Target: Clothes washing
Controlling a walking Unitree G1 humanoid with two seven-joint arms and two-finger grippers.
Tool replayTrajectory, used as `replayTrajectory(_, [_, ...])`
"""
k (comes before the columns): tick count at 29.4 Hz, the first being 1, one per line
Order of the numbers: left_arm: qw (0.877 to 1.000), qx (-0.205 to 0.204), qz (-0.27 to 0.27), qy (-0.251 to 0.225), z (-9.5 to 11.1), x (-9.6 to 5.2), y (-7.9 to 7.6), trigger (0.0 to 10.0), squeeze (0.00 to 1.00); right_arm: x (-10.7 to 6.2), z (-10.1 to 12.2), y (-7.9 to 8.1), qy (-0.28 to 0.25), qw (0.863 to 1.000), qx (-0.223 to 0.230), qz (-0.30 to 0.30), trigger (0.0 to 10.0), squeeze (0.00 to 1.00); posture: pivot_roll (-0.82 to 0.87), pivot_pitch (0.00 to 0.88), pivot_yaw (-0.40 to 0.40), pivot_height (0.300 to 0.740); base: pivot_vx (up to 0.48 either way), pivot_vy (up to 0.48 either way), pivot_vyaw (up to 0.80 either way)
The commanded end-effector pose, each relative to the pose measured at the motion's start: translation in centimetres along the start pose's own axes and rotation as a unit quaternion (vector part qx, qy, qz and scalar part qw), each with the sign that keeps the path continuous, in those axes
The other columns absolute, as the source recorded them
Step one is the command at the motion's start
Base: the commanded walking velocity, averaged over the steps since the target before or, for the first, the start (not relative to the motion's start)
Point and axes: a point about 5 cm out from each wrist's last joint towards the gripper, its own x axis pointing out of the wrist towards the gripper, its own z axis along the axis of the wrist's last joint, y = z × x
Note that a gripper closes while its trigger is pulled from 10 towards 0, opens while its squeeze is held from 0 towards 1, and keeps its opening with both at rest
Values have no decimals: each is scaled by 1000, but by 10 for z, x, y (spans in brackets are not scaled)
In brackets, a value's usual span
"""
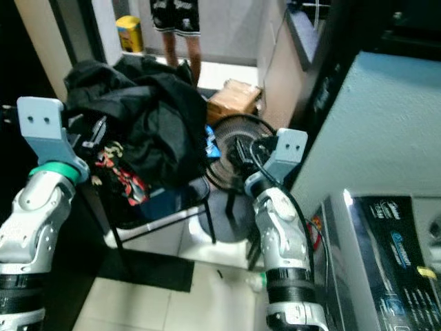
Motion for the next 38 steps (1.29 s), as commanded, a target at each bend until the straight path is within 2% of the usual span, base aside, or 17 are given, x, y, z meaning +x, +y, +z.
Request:
replayTrajectory(1, [1000,6,-6,7,-3,-1,-2,10000,0,-2,-1,-3,2,1000,1,-4,10000,0,125,1,57,740,394,0,0])
replayTrajectory(9, [1000,10,-7,7,-3,-1,-1,10000,0,-1,-2,1,8,1000,4,8,10000,0,128,4,57,740,387,0,0])
replayTrajectory(14, [1000,13,-7,8,-3,0,-1,10000,0,0,0,7,5,1000,-5,30,10000,0,126,9,59,740,385,0,800])
replayTrajectory(16, [1000,14,-7,8,-3,0,-1,10000,0,0,1,7,0,1000,11,24,10000,0,126,16,58,740,381,0,400])
replayTrajectory(25, [1000,11,-3,8,-3,0,1,10000,0,1,3,5,-3,1000,5,17,10000,0,129,21,55,740,371,0,0])
replayTrajectory(28, [1000,-10,-2,1,-2,-1,3,10000,0,2,2,6,-3,1000,8,19,10000,0,129,21,55,740,0,0,0])
replayTrajectory(38, [999,-38,6,4,0,0,8,10000,0,2,1,7,-11,1000,14,10,10000,0,129,21,55,740,0,0,0])
